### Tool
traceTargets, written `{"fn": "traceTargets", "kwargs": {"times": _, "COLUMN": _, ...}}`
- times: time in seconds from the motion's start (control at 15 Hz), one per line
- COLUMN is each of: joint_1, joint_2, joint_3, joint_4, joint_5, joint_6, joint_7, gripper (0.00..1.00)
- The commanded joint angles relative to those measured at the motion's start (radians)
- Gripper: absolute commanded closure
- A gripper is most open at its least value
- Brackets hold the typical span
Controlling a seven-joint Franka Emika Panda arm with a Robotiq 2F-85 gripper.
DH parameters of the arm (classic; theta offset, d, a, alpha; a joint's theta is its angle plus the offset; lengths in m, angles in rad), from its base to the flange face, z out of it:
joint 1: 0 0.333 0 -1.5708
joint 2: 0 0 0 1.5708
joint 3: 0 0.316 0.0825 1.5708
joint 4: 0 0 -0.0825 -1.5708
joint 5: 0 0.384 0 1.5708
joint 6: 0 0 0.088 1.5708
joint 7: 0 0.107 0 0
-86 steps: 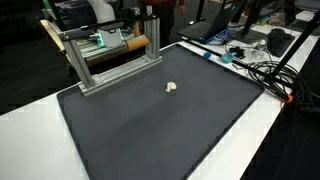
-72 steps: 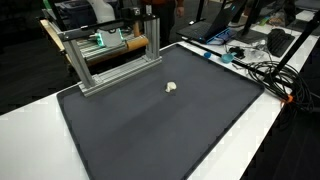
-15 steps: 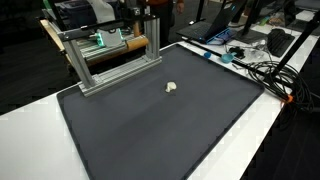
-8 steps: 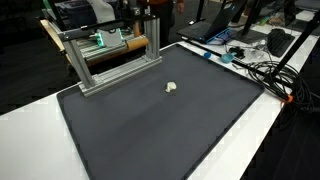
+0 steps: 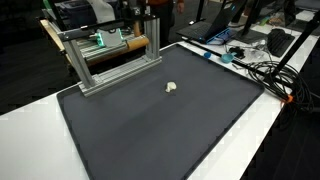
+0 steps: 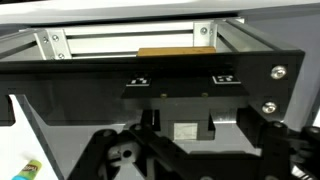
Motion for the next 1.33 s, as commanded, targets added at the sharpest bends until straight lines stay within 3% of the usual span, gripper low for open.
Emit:
{"fn": "traceTargets", "kwargs": {"times": 0.0, "joint_1": 0.000, "joint_2": -0.008, "joint_3": -0.004, "joint_4": 0.002, "joint_5": 0.029, "joint_6": -0.033, "joint_7": -0.016, "gripper": 0.22}}
{"fn": "traceTargets", "kwargs": {"times": 0.33, "joint_1": -0.018, "joint_2": -0.025, "joint_3": -0.005, "joint_4": -0.013, "joint_5": 0.023, "joint_6": -0.036, "joint_7": -0.014, "gripper": 0.62}}
{"fn": "traceTargets", "kwargs": {"times": 0.53, "joint_1": -0.015, "joint_2": -0.026, "joint_3": -0.005, "joint_4": -0.008, "joint_5": 0.025, "joint_6": -0.052, "joint_7": -0.022, "gripper": 0.67}}
{"fn": "traceTargets", "kwargs": {"times": 0.8, "joint_1": 0.000, "joint_2": -0.017, "joint_3": -0.017, "joint_4": 0.009, "joint_5": 0.035, "joint_6": -0.086, "joint_7": -0.057, "gripper": 0.67}}
{"fn": "traceTargets", "kwargs": {"times": 0.87, "joint_1": 0.002, "joint_2": -0.016, "joint_3": -0.019, "joint_4": 0.012, "joint_5": 0.036, "joint_6": -0.092, "joint_7": -0.065, "gripper": 0.24}}
{"fn": "traceTargets", "kwargs": {"times": 0.93, "joint_1": 0.002, "joint_2": -0.013, "joint_3": -0.020, "joint_4": 0.015, "joint_5": 0.036, "joint_6": -0.105, "joint_7": -0.072, "gripper": 0.32}}
{"fn": "traceTargets", "kwargs": {"times": 1.0, "joint_1": 0.004, "joint_2": -0.013, "joint_3": -0.020, "joint_4": 0.016, "joint_5": 0.037, "joint_6": -0.112, "joint_7": -0.082, "gripper": 0.61}}
{"fn": "traceTargets", "kwargs": {"times": 1.13, "joint_1": 0.003, "joint_2": -0.013, "joint_3": -0.019, "joint_4": 0.018, "joint_5": 0.040, "joint_6": -0.110, "joint_7": -0.083, "gripper": 0.58}}
{"fn": "traceTargets", "kwargs": {"times": 1.27, "joint_1": -0.005, "joint_2": -0.013, "joint_3": -0.019, "joint_4": 0.021, "joint_5": 0.040, "joint_6": -0.098, "joint_7": -0.075, "gripper": 0.71}}
